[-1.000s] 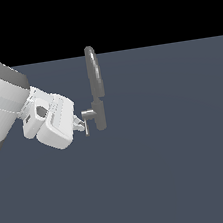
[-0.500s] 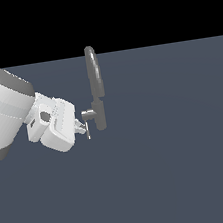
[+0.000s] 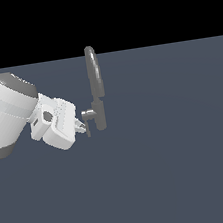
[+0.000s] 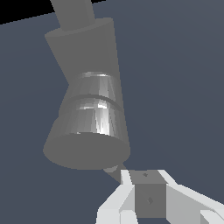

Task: Turn on the faucet by rotating a designated handle.

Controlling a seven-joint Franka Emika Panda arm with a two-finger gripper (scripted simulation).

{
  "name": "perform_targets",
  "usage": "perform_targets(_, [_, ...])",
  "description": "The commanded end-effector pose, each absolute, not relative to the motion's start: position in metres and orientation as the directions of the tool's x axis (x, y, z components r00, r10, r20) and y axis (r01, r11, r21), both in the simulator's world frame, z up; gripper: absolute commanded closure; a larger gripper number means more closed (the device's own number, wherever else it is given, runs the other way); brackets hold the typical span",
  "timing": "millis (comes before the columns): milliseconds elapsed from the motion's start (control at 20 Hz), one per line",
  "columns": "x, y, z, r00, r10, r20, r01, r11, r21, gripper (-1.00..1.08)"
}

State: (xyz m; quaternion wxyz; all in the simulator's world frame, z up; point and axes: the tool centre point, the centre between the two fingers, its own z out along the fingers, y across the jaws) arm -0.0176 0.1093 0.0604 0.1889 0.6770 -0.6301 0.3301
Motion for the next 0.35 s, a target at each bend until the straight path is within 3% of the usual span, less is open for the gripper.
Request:
perform_targets(0, [-0.017, 0.099, 0.038, 0.001, -0.713, 0.701, -0.981, -0.135, -0.136, 1.08])
perform_targets(300, [-0.009, 0.097, 0.026, 0.001, -0.708, 0.706, -0.983, -0.129, -0.129, 1.08])
